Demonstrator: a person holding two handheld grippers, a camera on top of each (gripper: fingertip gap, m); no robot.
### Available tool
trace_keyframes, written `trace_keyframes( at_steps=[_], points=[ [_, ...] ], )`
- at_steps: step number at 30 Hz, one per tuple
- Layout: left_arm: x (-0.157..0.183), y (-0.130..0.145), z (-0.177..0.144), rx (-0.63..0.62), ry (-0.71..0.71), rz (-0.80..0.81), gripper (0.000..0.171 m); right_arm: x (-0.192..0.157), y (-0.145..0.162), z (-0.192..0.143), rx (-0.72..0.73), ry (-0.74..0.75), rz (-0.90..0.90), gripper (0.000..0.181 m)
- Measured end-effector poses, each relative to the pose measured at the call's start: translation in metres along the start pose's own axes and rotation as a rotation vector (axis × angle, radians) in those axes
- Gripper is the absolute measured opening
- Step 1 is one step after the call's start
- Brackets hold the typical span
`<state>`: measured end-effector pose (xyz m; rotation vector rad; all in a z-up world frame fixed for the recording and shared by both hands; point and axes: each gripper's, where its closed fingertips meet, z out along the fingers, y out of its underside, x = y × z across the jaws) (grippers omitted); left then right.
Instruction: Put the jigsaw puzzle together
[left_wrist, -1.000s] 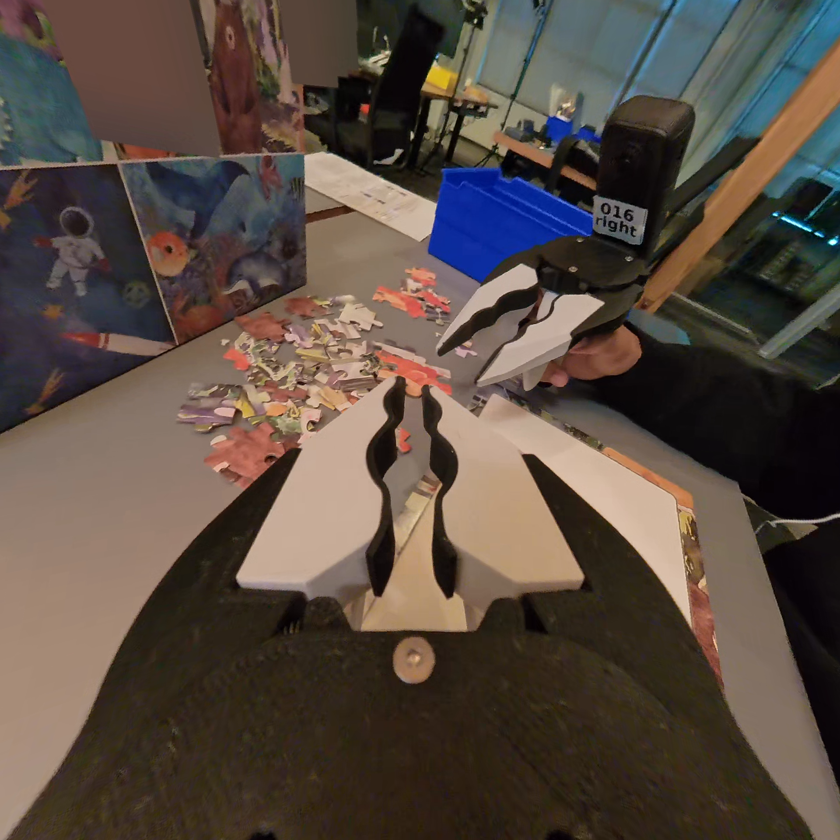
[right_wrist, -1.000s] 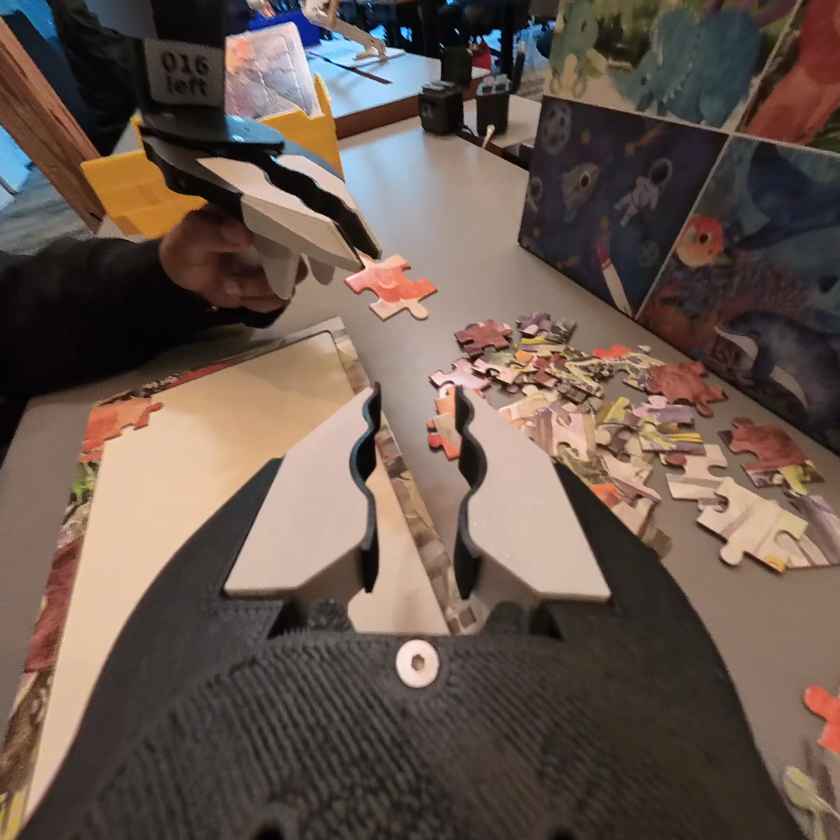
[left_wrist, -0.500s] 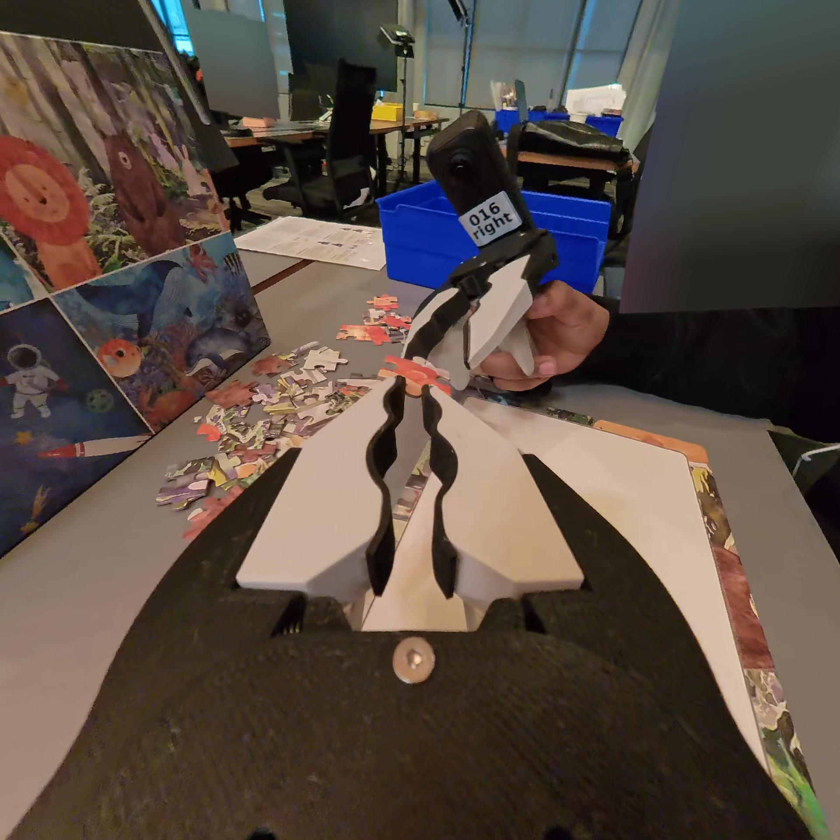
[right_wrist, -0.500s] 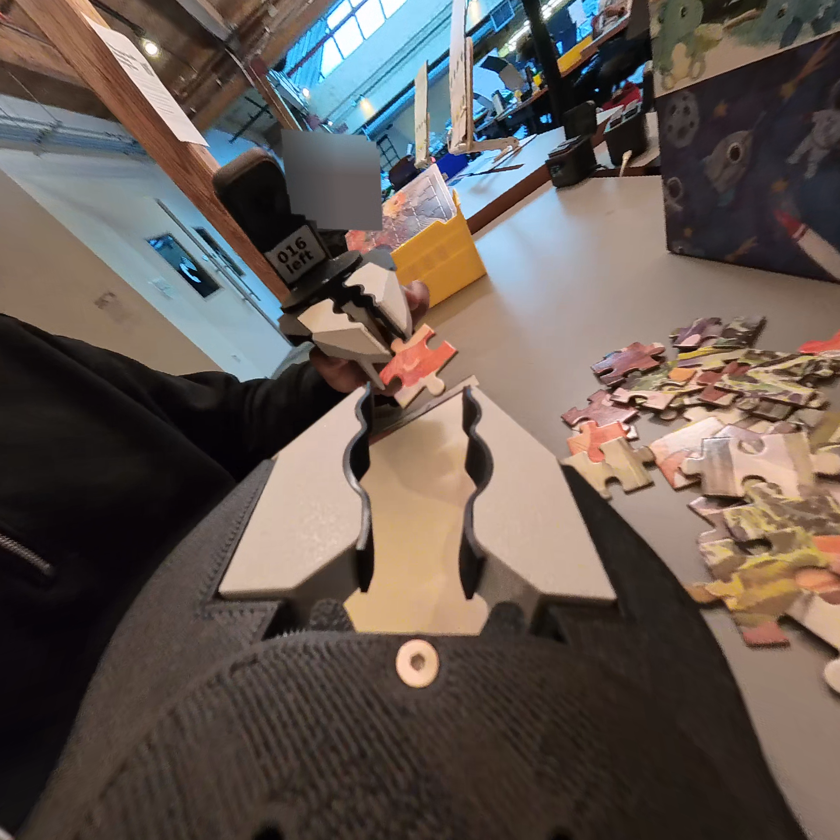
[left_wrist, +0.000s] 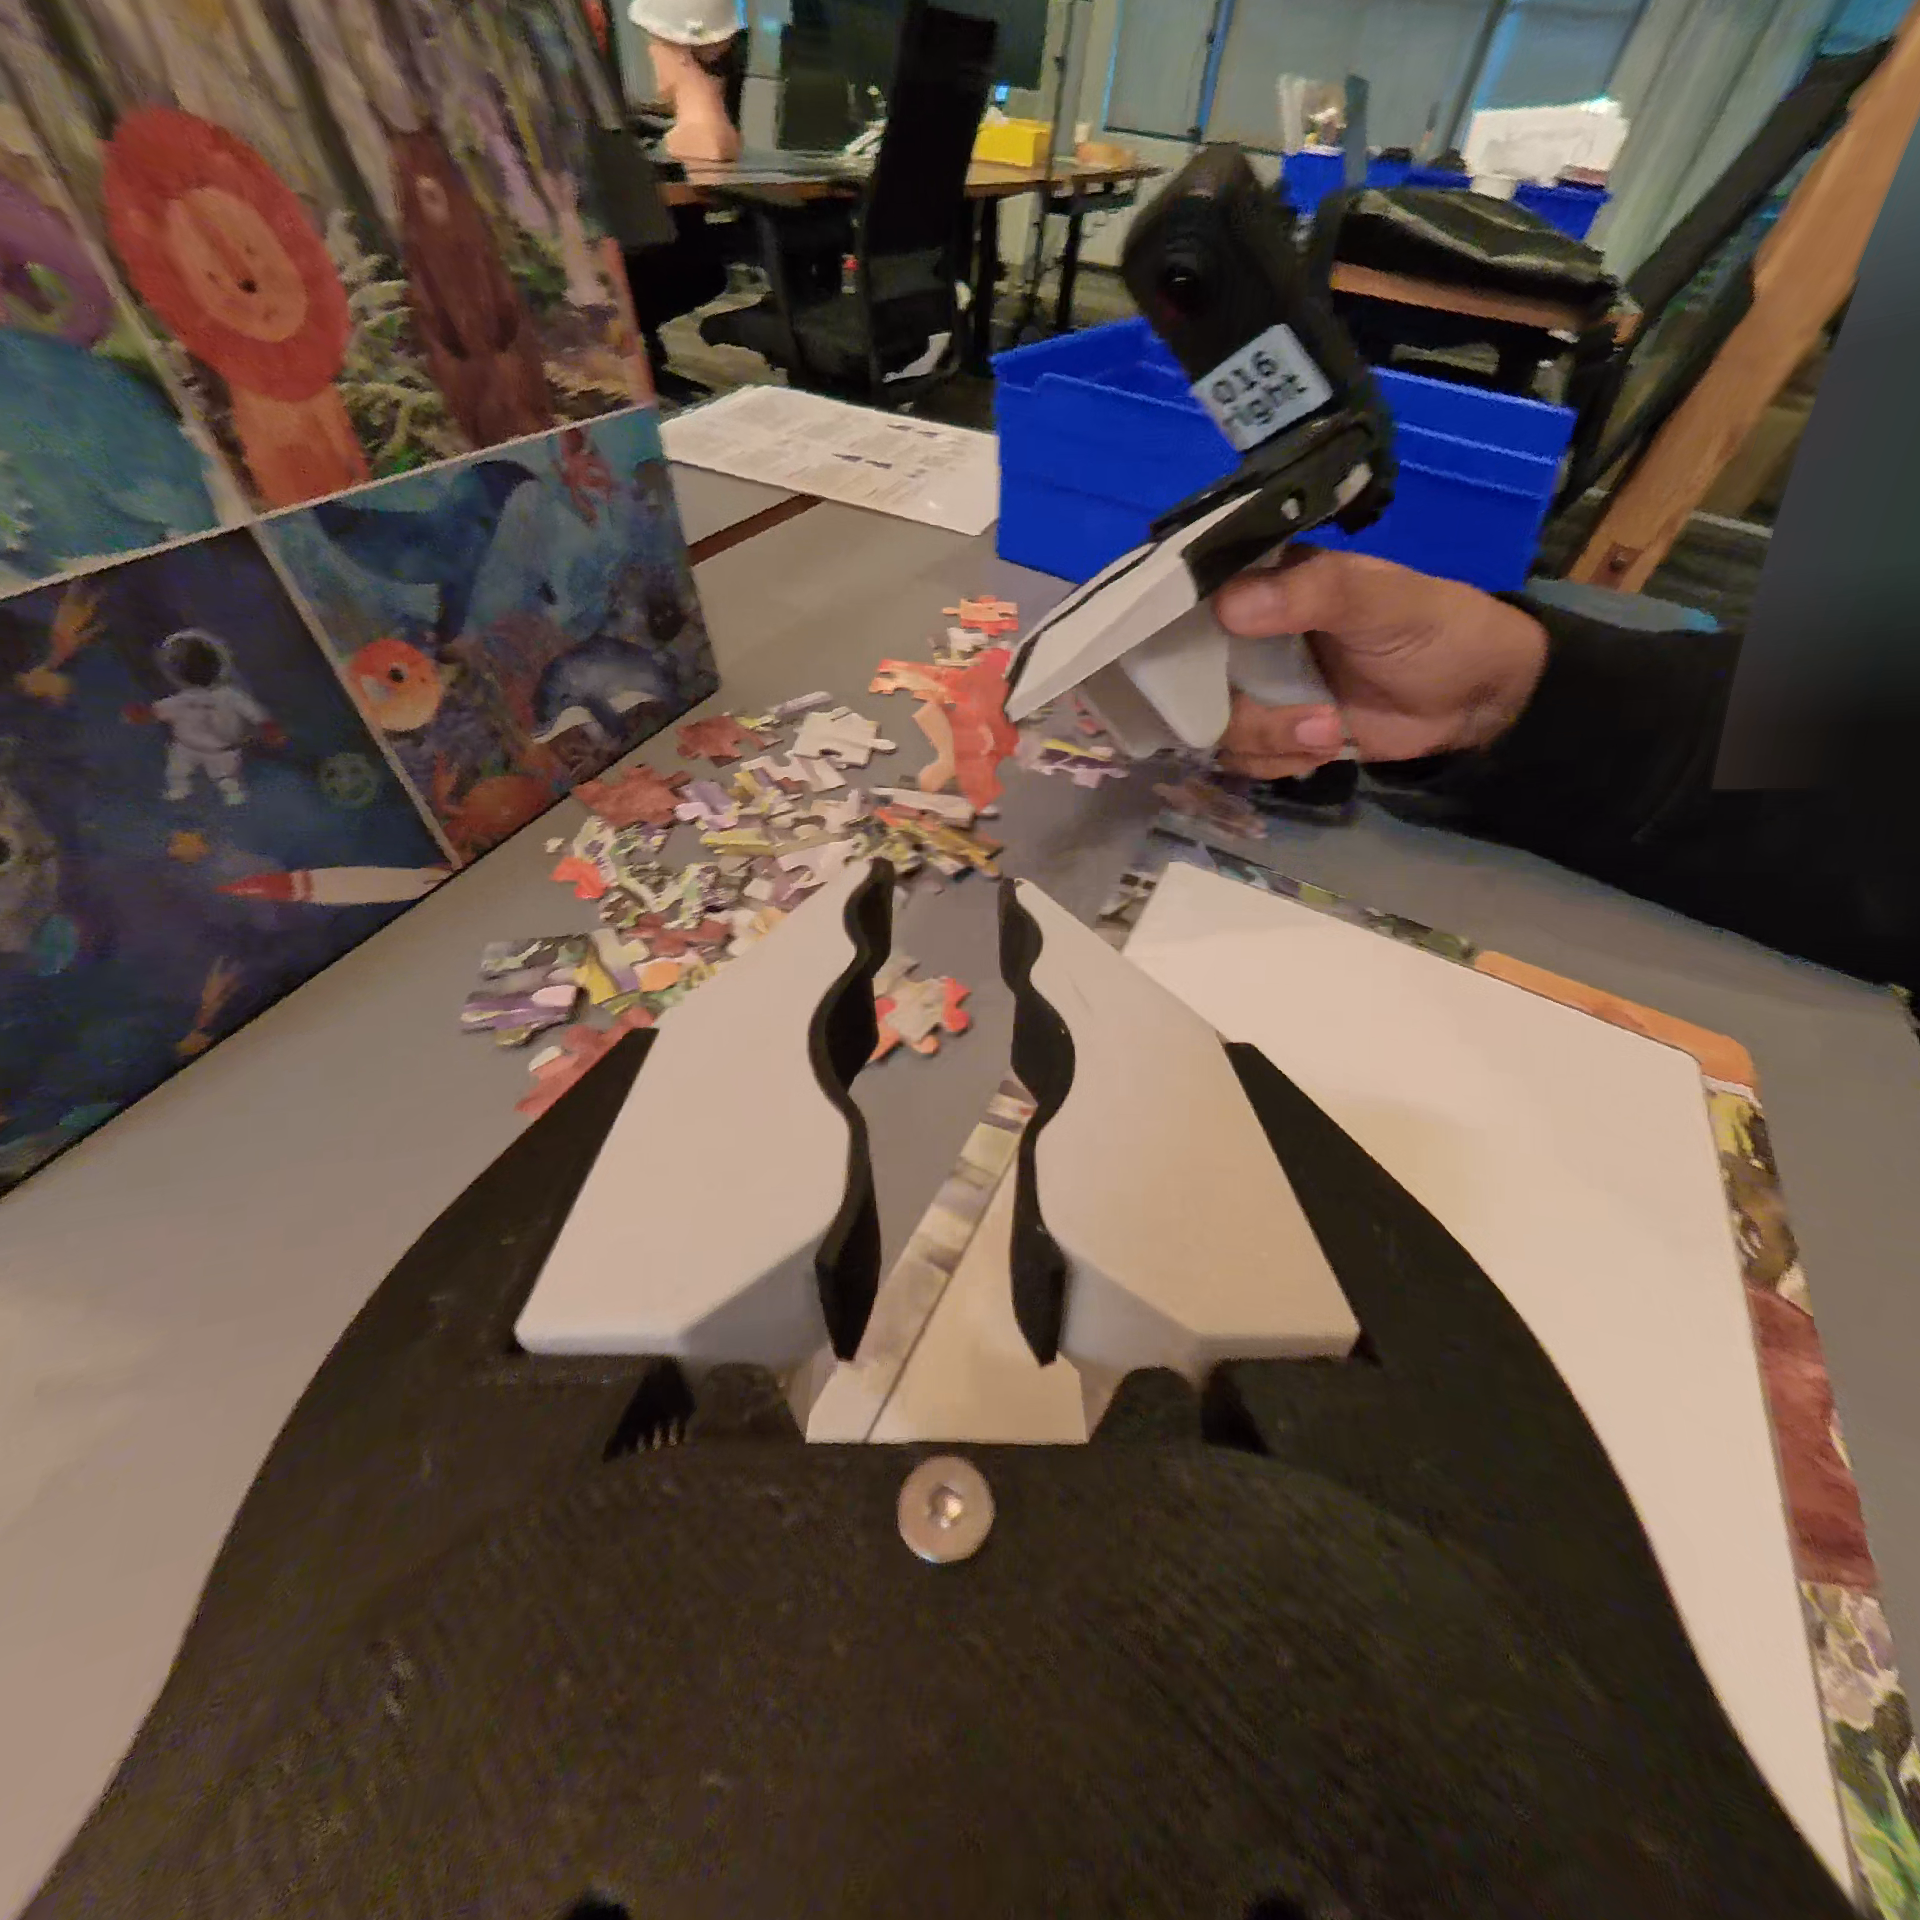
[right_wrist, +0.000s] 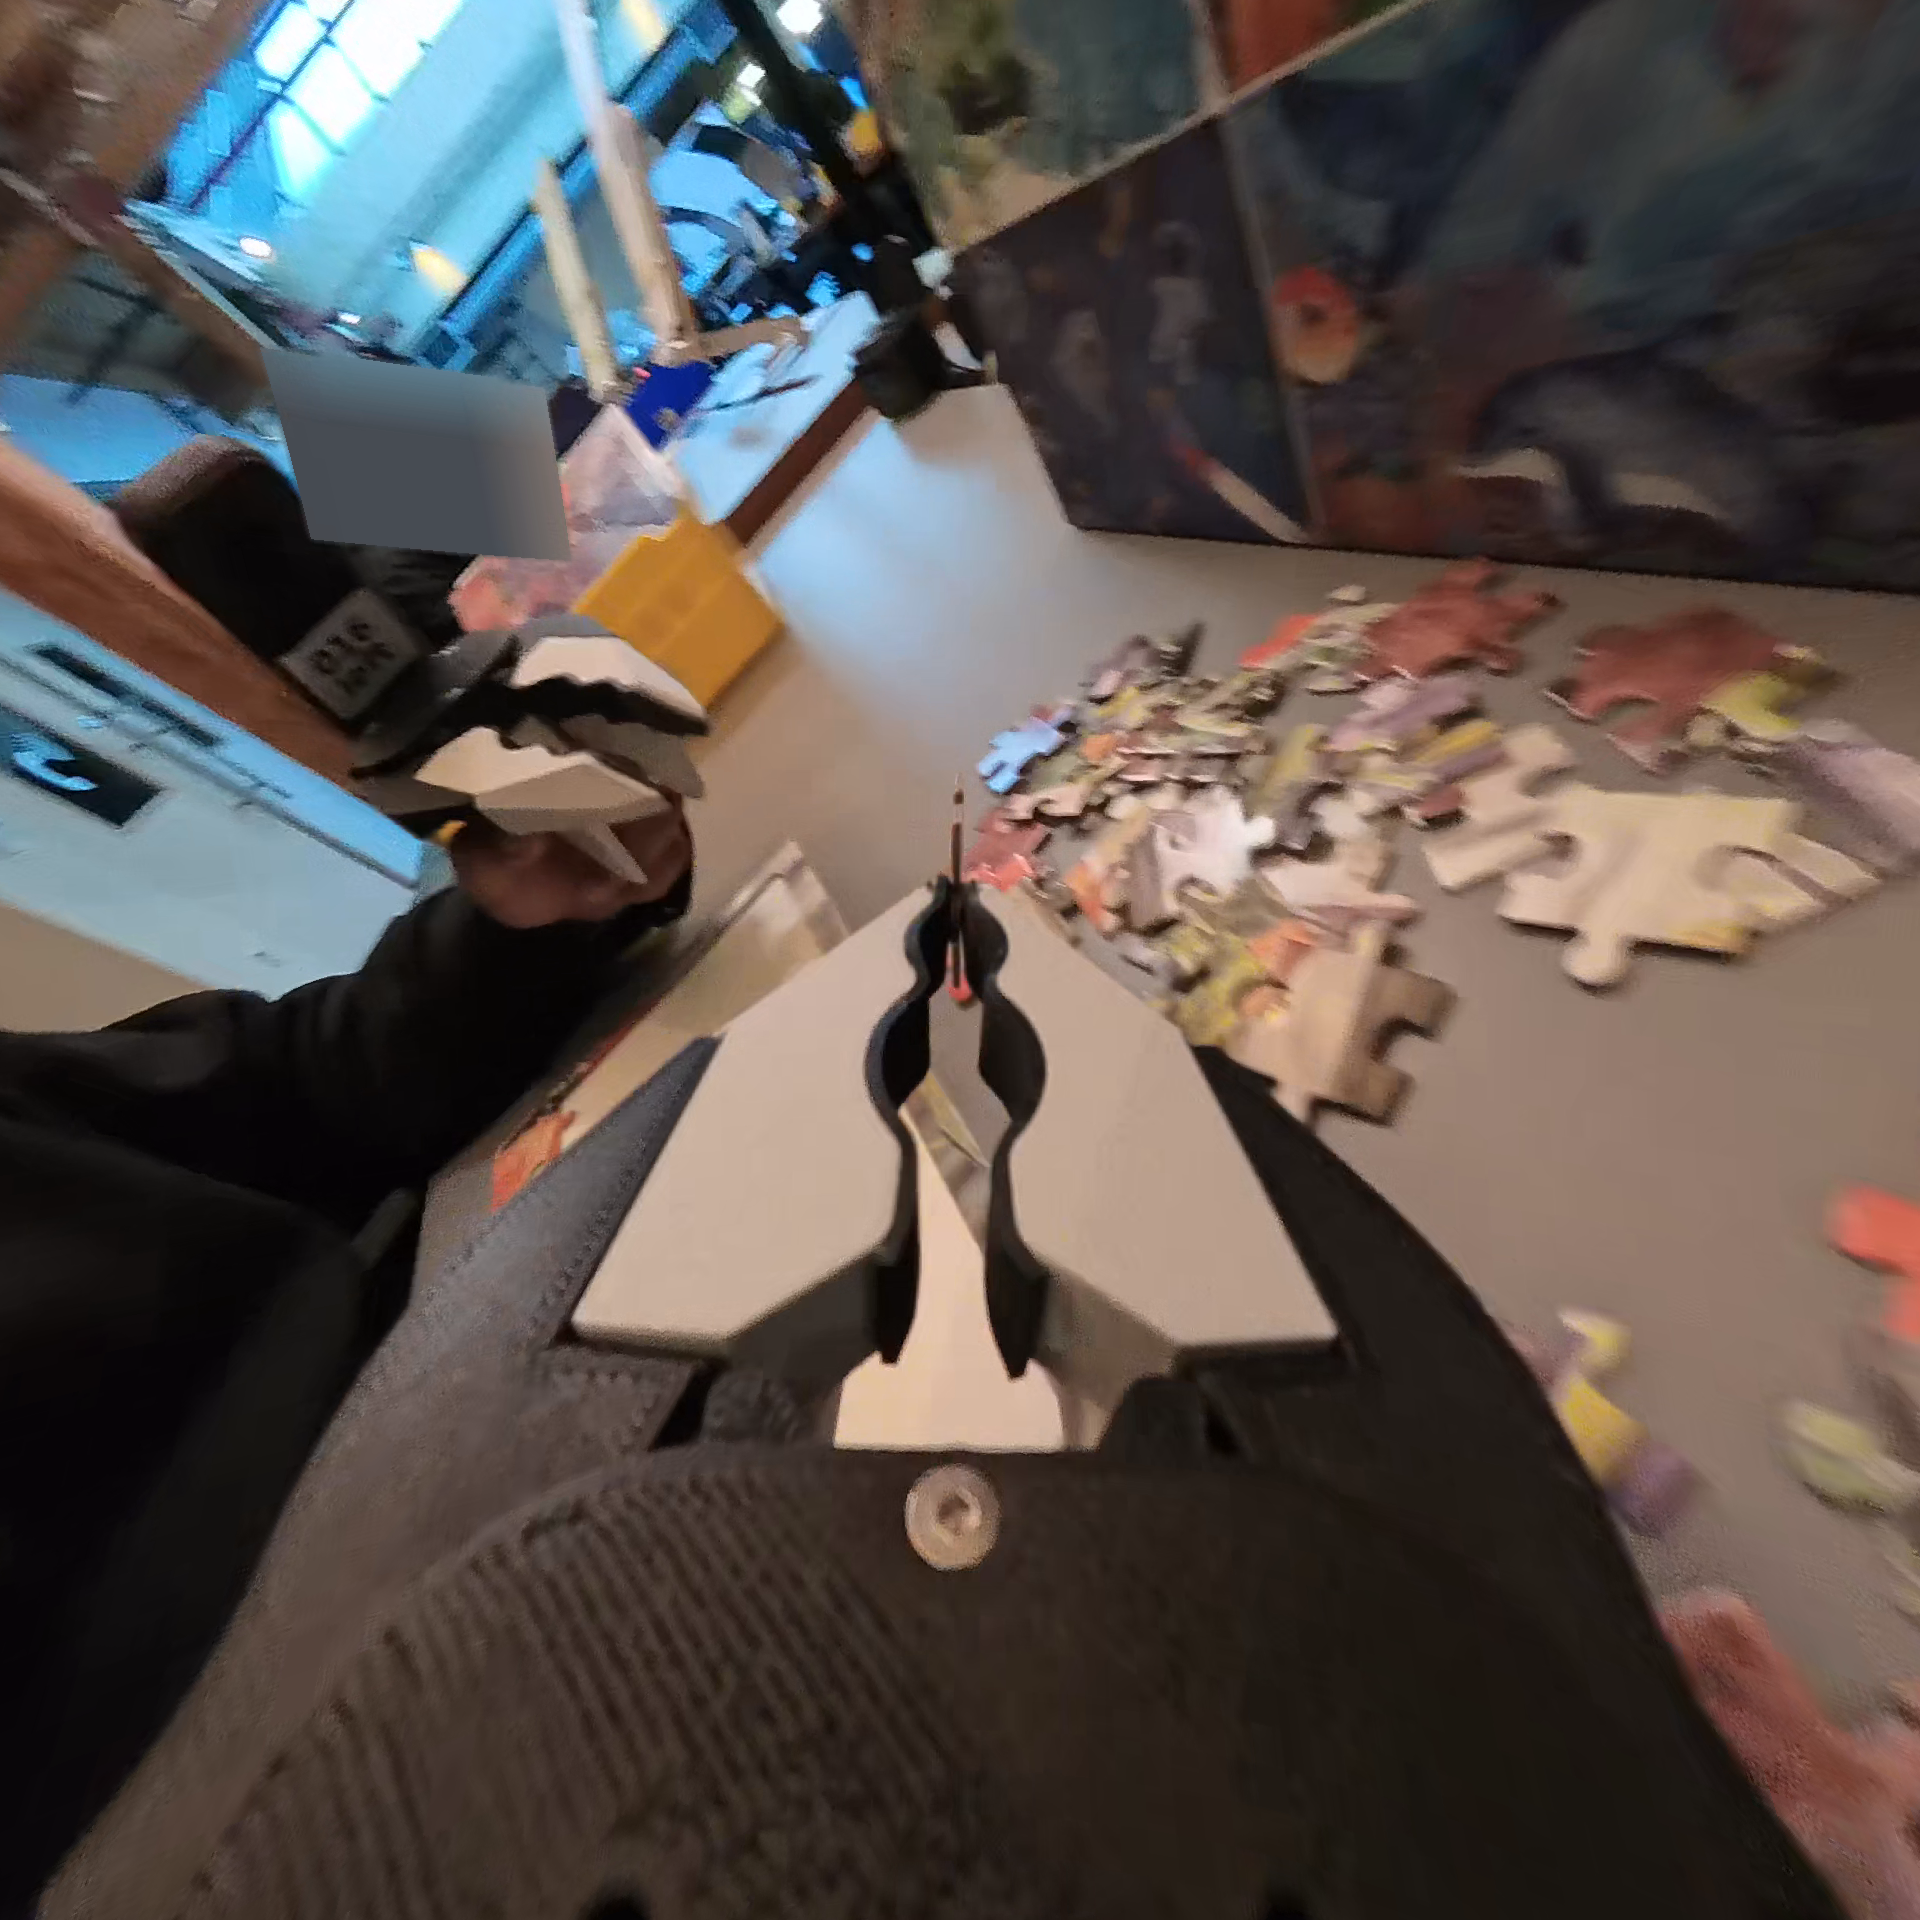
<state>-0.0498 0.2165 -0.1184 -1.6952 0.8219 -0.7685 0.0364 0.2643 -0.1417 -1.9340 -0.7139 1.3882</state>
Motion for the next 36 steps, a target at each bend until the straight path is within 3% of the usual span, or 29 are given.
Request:
trace_keyframes(
  at_steps=[5, 10, 15, 20, 28, 36],
  points=[
    [-0.026, 0.013, -0.002, -0.047, -0.084, -0.060, 0.015, 0.020, 0.038, -0.005, -0.246, 0.037, 0.096, 0.003],
    [-0.032, 0.024, 0.001, -0.089, -0.098, -0.074, 0.013, 0.023, 0.056, 0.000, -0.333, 0.063, 0.082, 0.012],
    [-0.032, 0.042, 0.009, -0.182, -0.114, -0.022, 0.014, 0.038, 0.035, -0.011, -0.271, 0.215, -0.044, 0.022],
    [-0.022, 0.047, 0.030, -0.260, -0.023, -0.009, 0.013, 0.021, 0.012, -0.015, -0.167, 0.182, -0.099, 0.022],
    [-0.026, 0.082, 0.058, -0.563, 0.065, 0.100, 0.040, 0.014, 0.002, -0.020, -0.121, 0.169, -0.135, 0.020],
    [-0.018, 0.081, 0.054, -0.529, 0.113, 0.092, 0.023, 0.009, -0.001, -0.021, -0.103, 0.143, -0.127, 0.021]
  ],
)
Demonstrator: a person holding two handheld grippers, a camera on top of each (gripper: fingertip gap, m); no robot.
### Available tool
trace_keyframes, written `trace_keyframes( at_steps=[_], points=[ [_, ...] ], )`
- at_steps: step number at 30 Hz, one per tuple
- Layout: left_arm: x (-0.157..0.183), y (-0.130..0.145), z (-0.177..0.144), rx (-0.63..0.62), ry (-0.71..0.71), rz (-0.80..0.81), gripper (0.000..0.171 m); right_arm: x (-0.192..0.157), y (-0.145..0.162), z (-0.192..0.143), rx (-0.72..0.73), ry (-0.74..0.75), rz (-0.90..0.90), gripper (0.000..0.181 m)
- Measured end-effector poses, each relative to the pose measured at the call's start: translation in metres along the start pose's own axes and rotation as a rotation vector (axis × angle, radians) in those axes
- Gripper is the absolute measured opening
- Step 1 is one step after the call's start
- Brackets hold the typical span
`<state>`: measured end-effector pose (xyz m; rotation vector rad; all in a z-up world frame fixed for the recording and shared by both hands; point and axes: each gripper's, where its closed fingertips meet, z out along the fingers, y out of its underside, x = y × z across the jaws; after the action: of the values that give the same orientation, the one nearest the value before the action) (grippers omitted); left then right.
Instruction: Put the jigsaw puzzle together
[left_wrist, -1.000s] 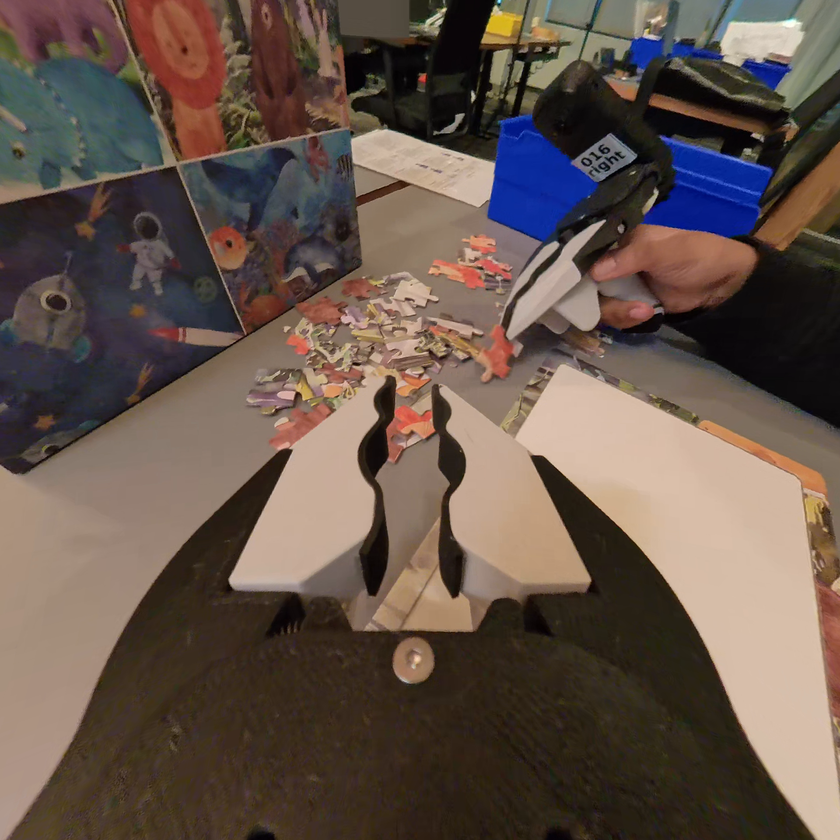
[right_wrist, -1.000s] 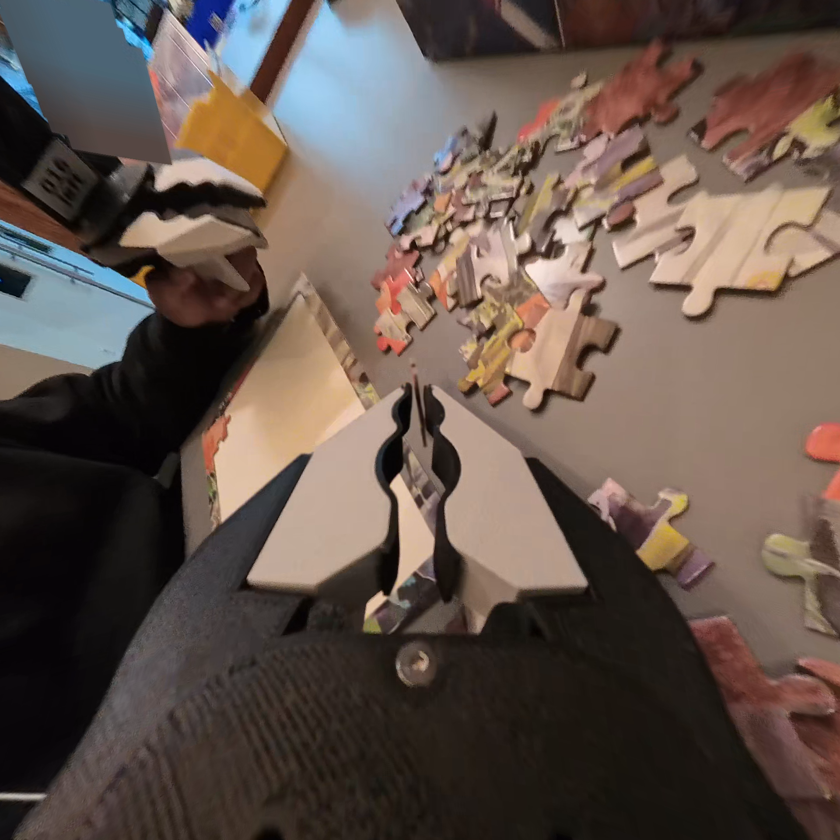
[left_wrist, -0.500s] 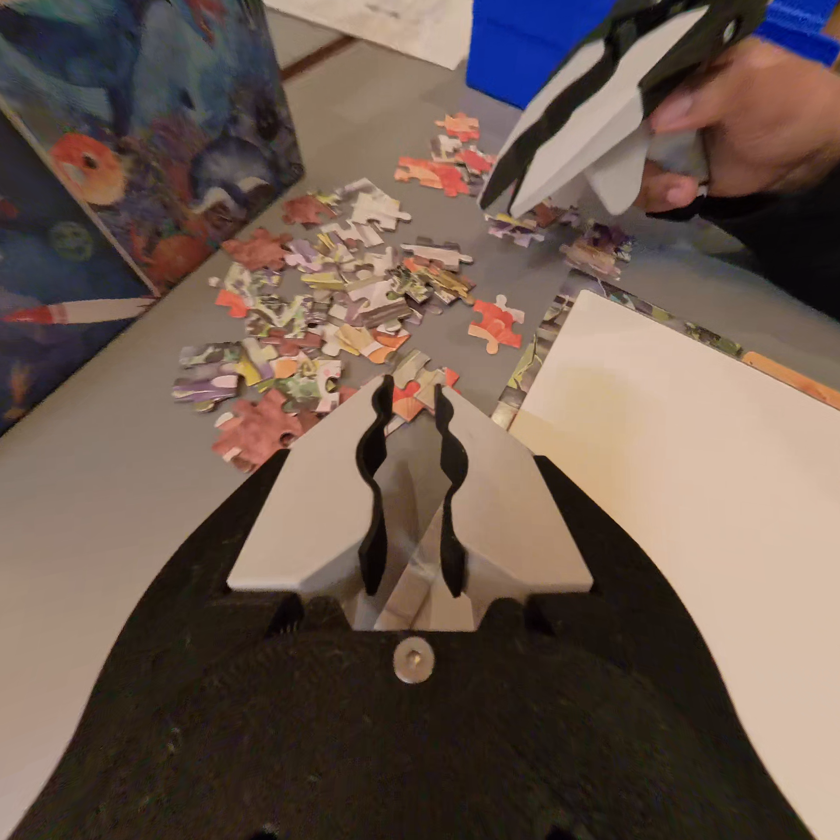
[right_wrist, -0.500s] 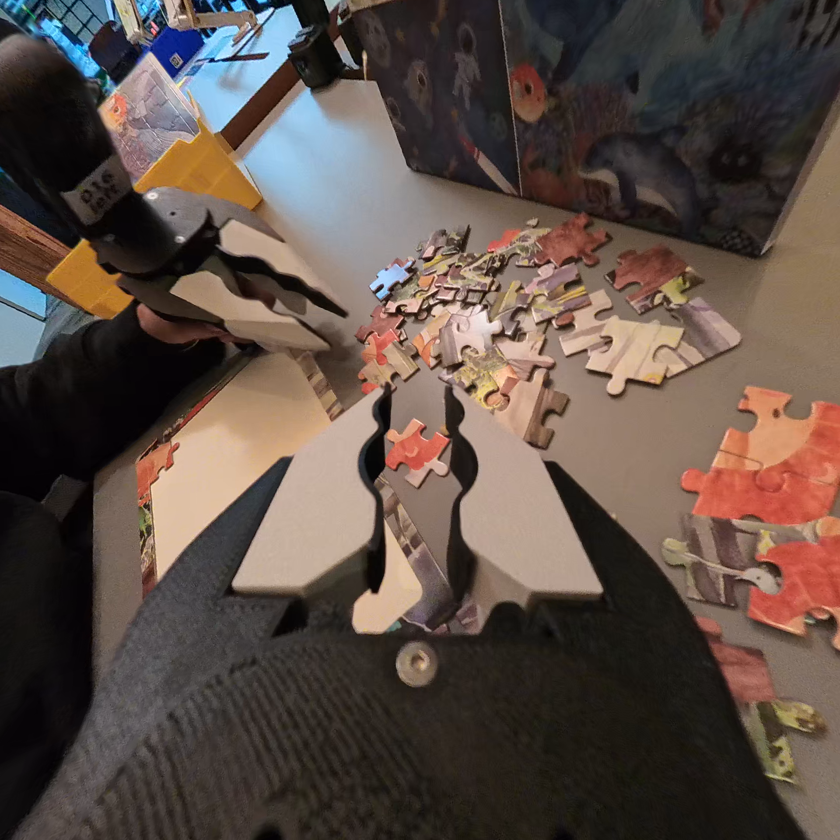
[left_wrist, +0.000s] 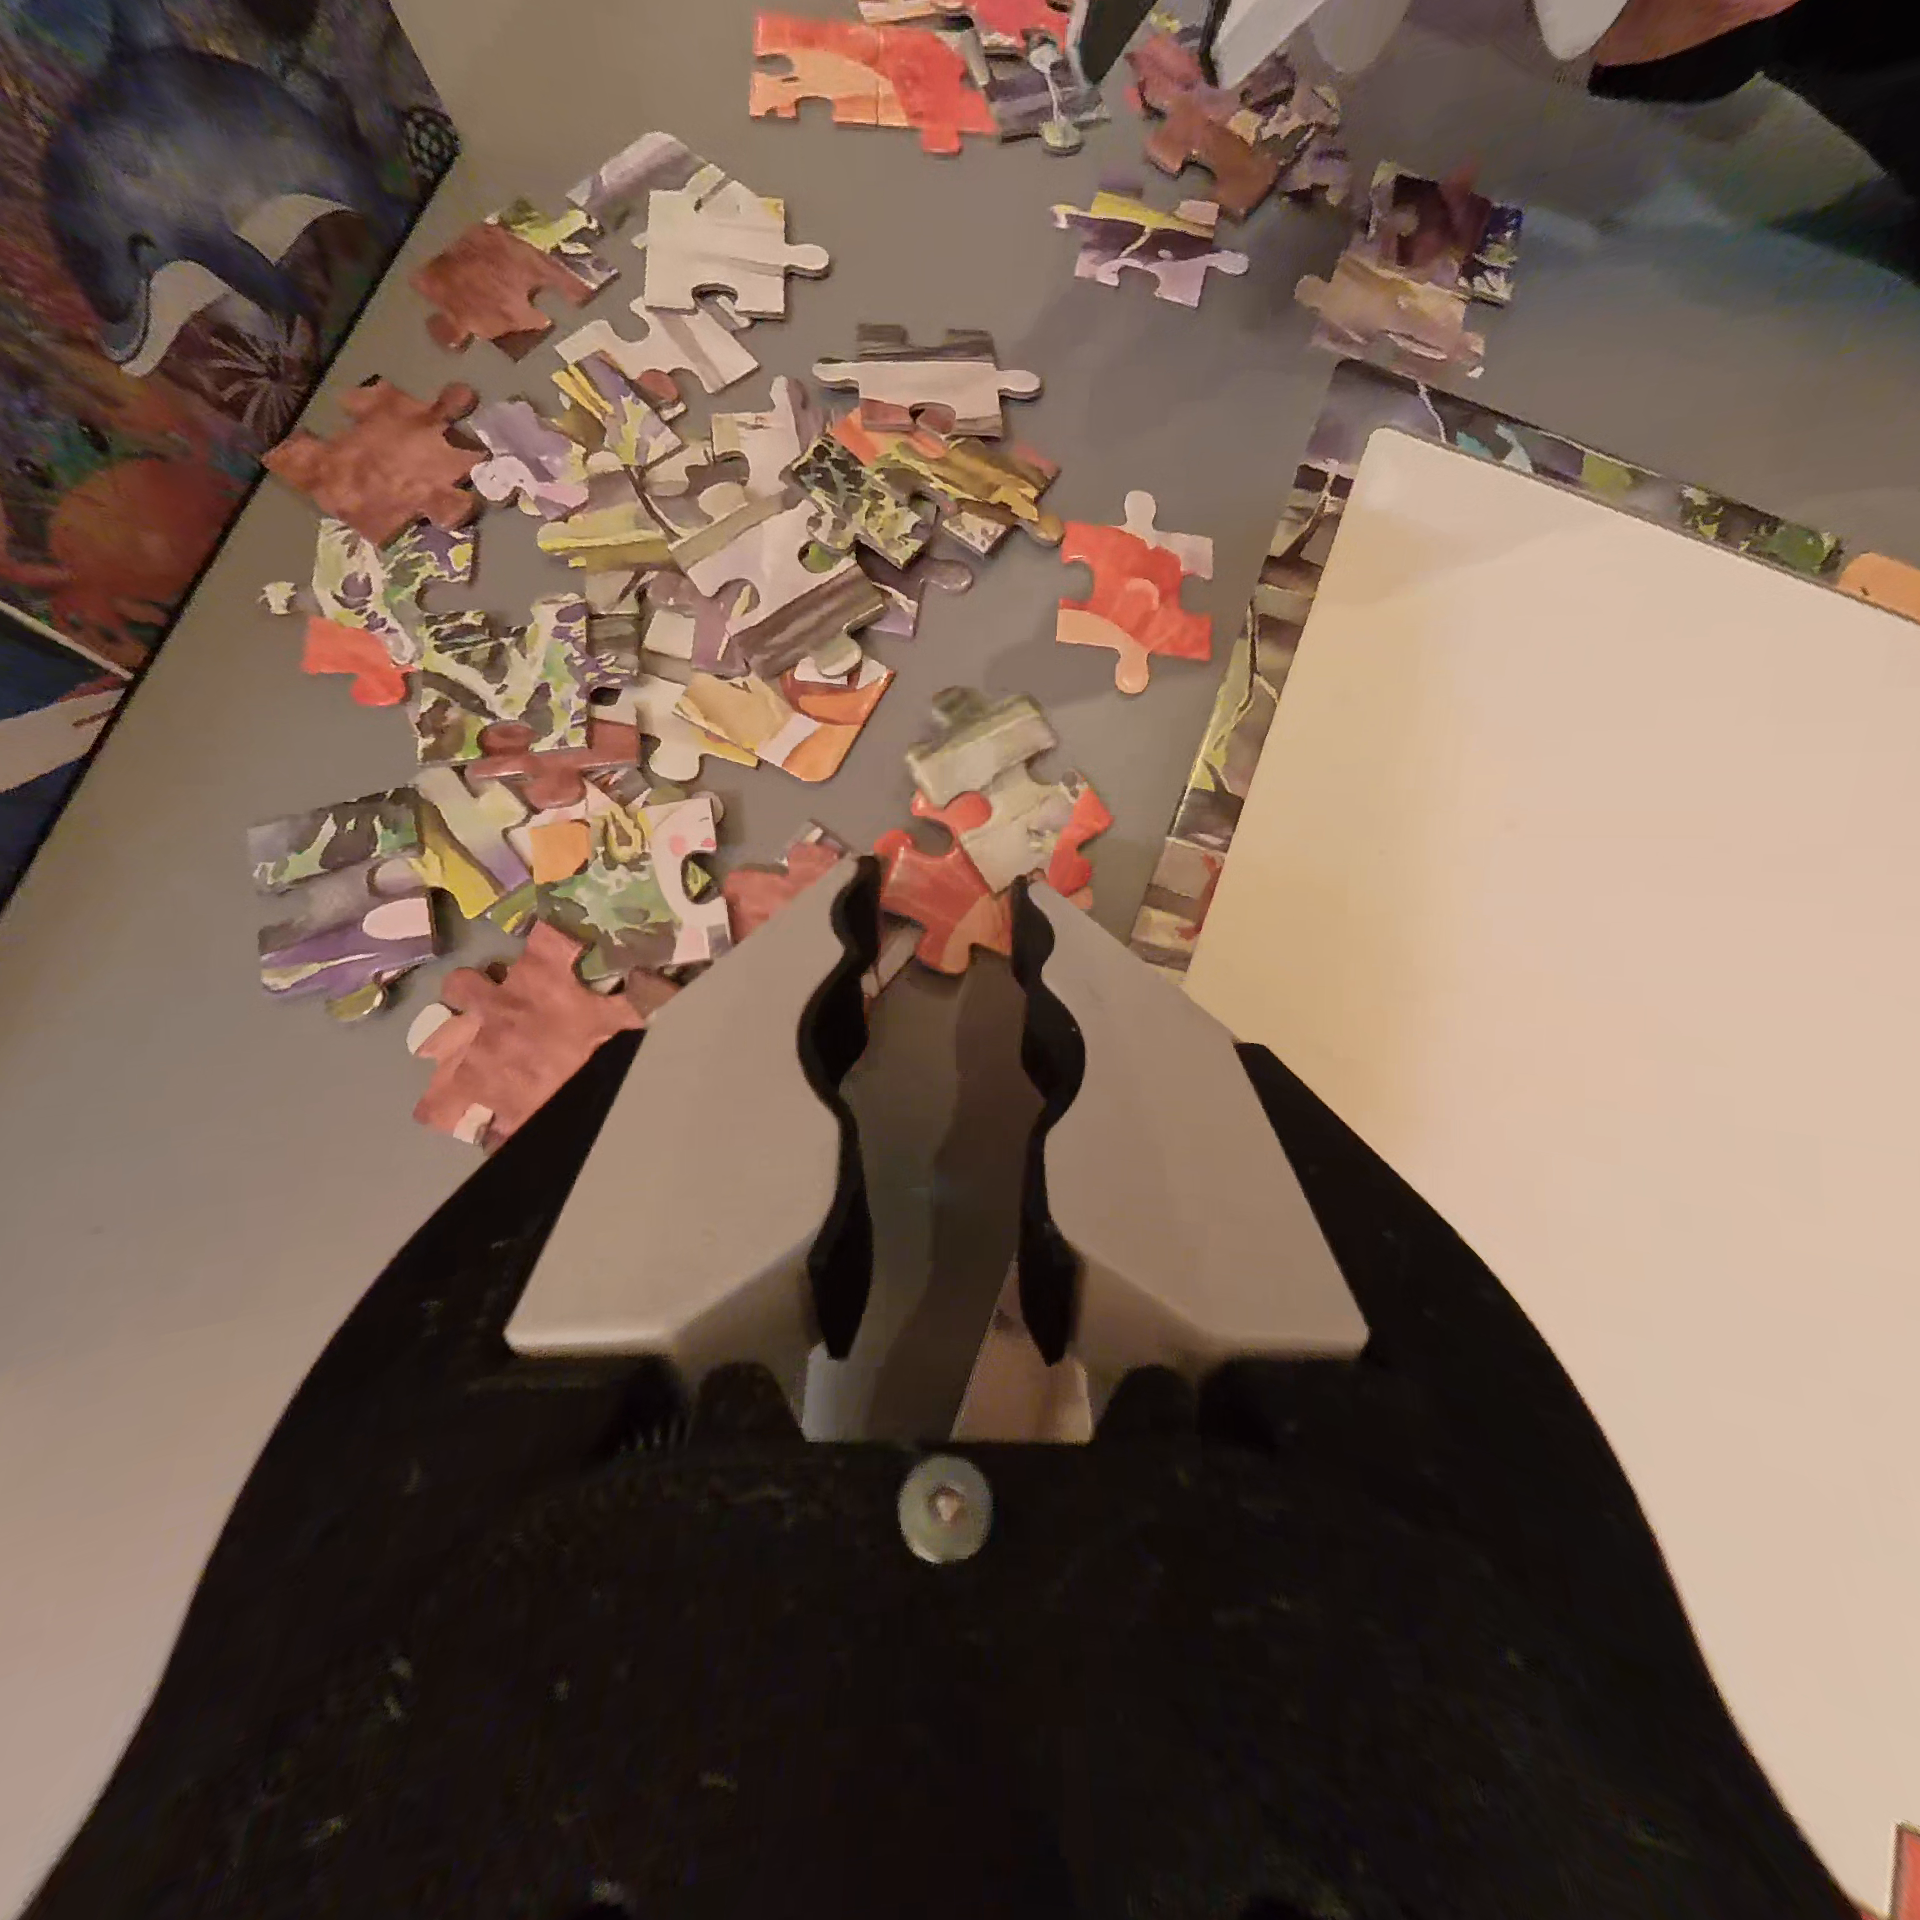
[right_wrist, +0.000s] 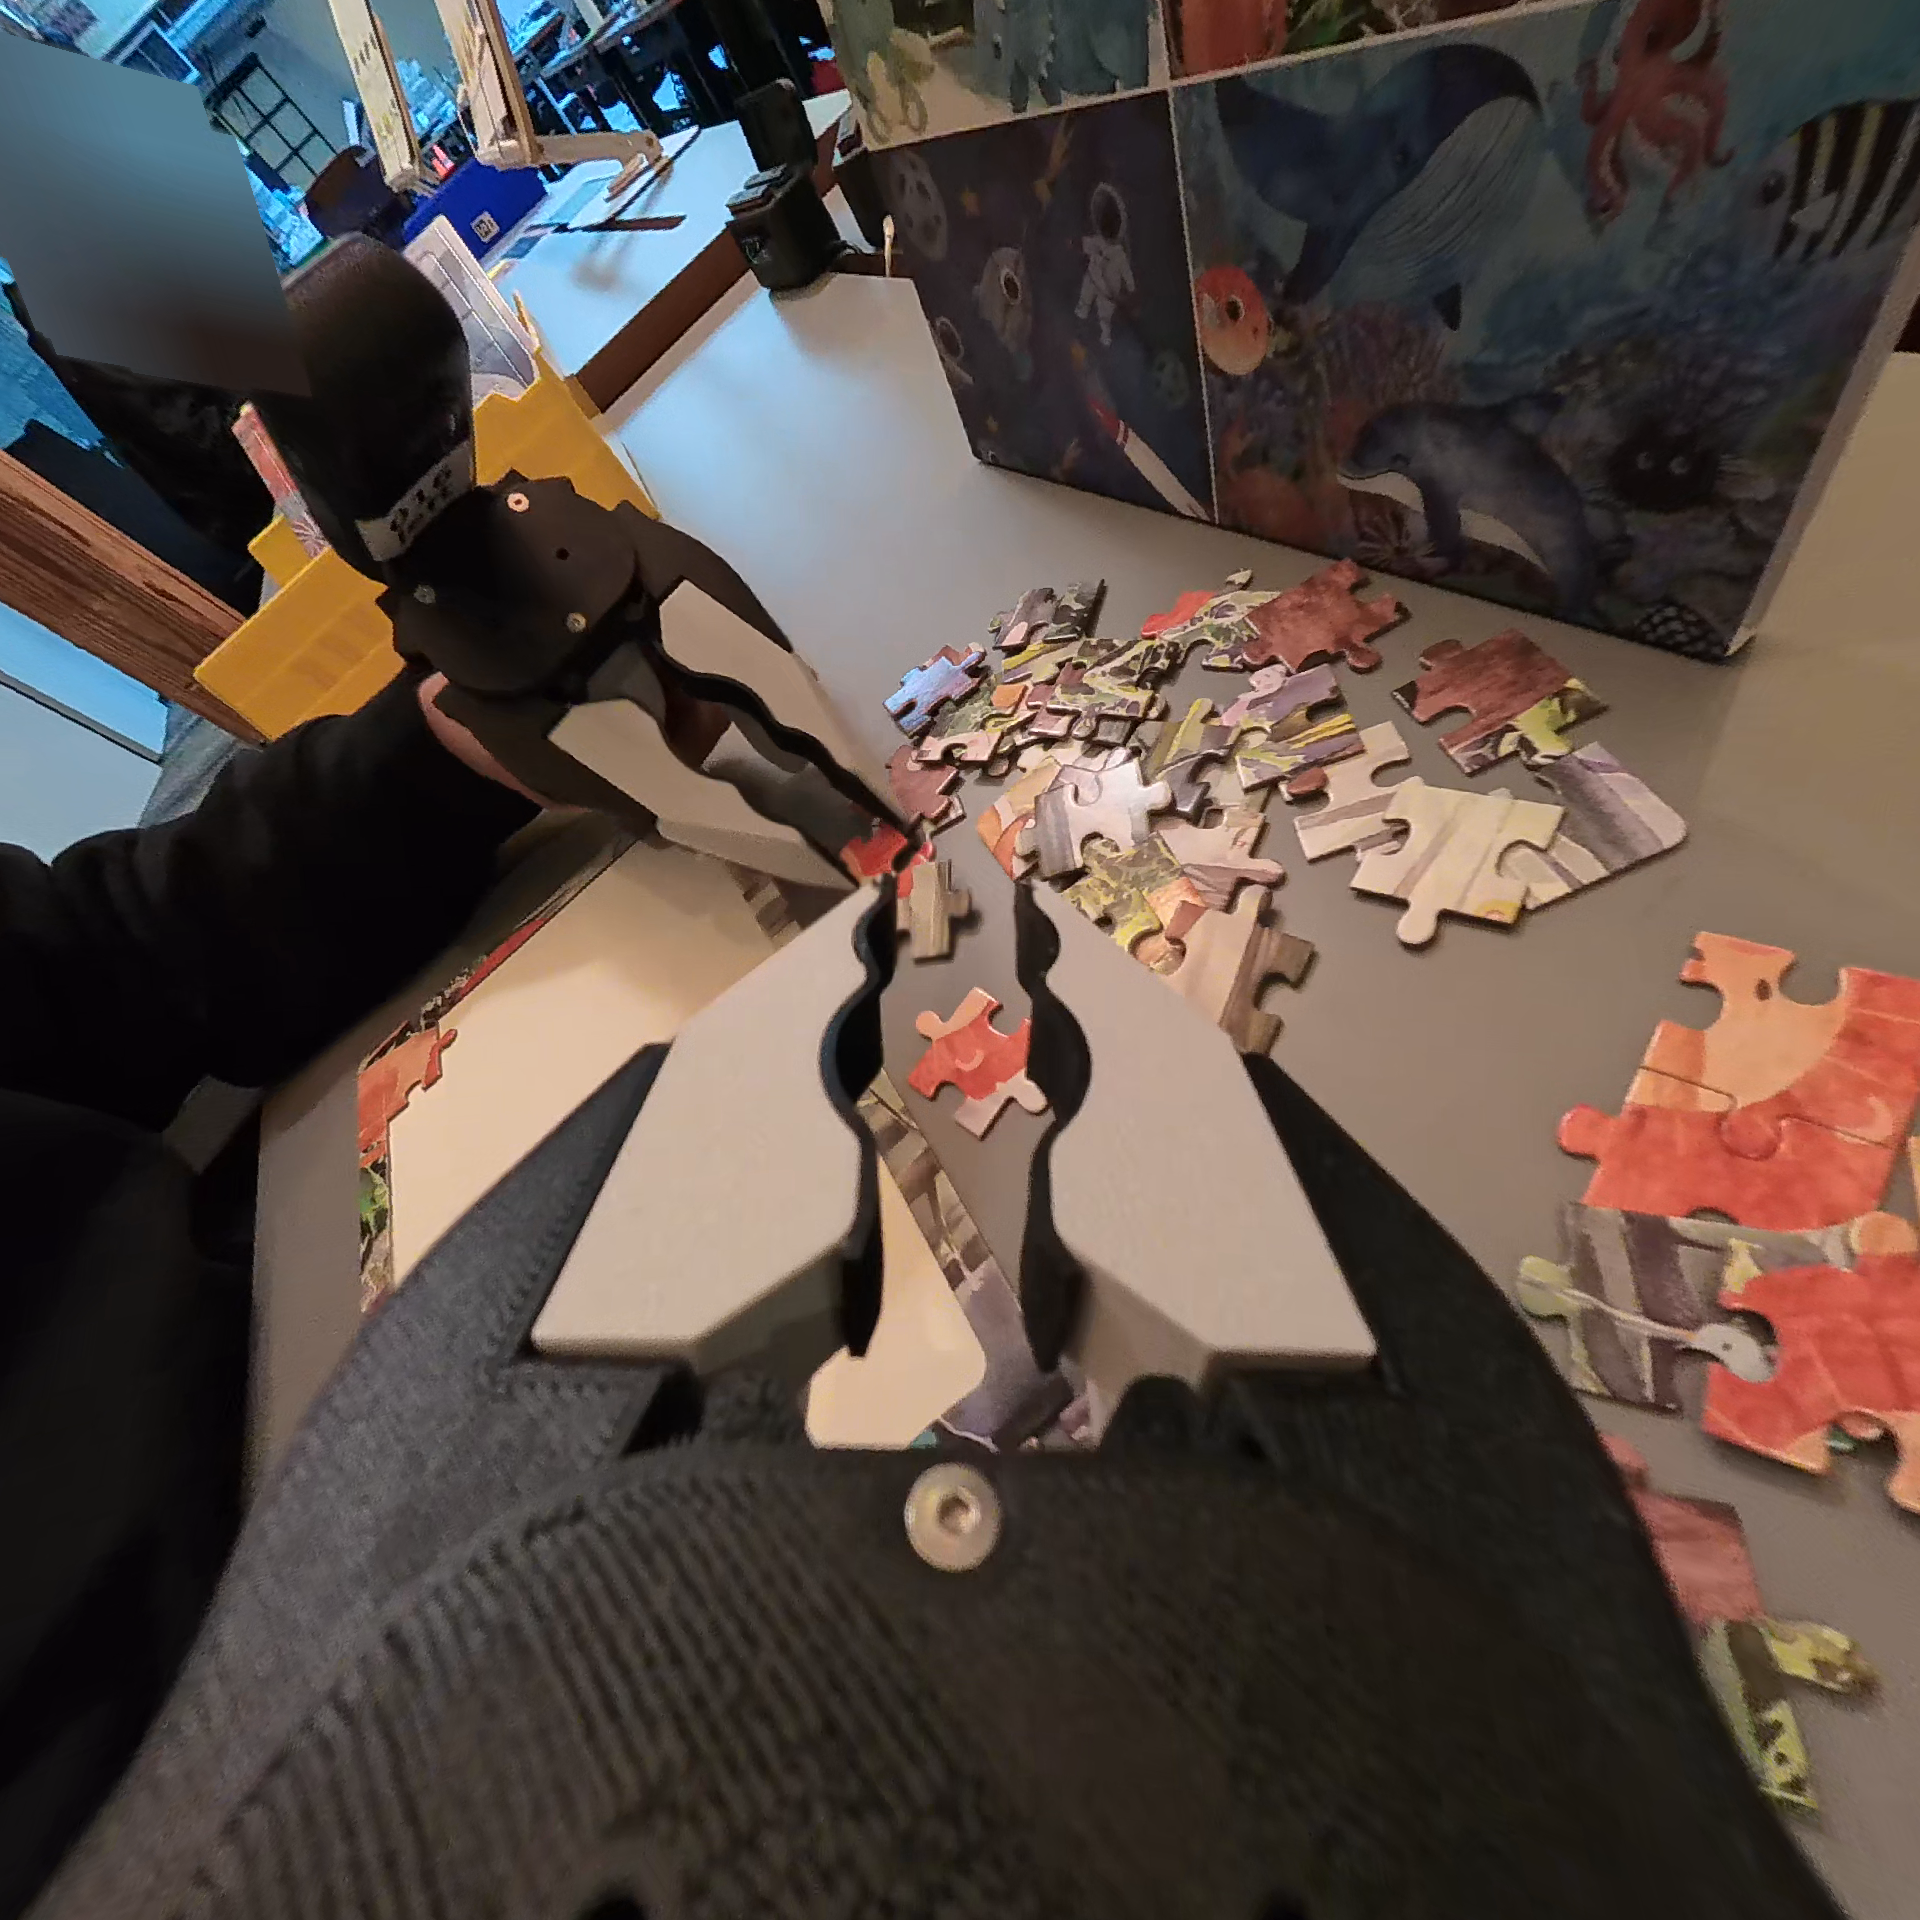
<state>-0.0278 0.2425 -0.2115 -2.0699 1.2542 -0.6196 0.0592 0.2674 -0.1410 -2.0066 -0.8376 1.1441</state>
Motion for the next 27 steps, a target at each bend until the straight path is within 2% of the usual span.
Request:
trace_keyframes(
  at_steps=[5, 9, 13, 17, 25, 27],
  points=[
    [-0.006, 0.003, -0.014, 0.054, -0.023, -0.028, 0.010, 0.000, 0.000, 0.001, 0.000, 0.007, -0.010, 0.021],
    [-0.010, -0.001, -0.019, 0.092, -0.022, -0.053, 0.009, 0.002, 0.003, 0.003, -0.010, 0.008, -0.010, 0.021],
    [-0.002, 0.006, -0.013, 0.052, 0.021, -0.047, 0.034, 0.002, 0.003, 0.004, -0.006, 0.010, -0.013, 0.021],
    [-0.001, 0.010, -0.007, 0.009, -0.022, 0.005, 0.039, 0.002, 0.002, 0.003, 0.001, 0.011, -0.017, 0.020],
    [-0.002, 0.012, -0.008, -0.010, -0.050, 0.046, 0.026, 0.003, 0.000, 0.002, 0.014, 0.014, -0.017, 0.020],
    [-0.003, 0.011, -0.010, -0.003, -0.058, 0.049, 0.014, 0.003, 0.000, 0.002, 0.014, 0.014, -0.016, 0.020]
  ],
)
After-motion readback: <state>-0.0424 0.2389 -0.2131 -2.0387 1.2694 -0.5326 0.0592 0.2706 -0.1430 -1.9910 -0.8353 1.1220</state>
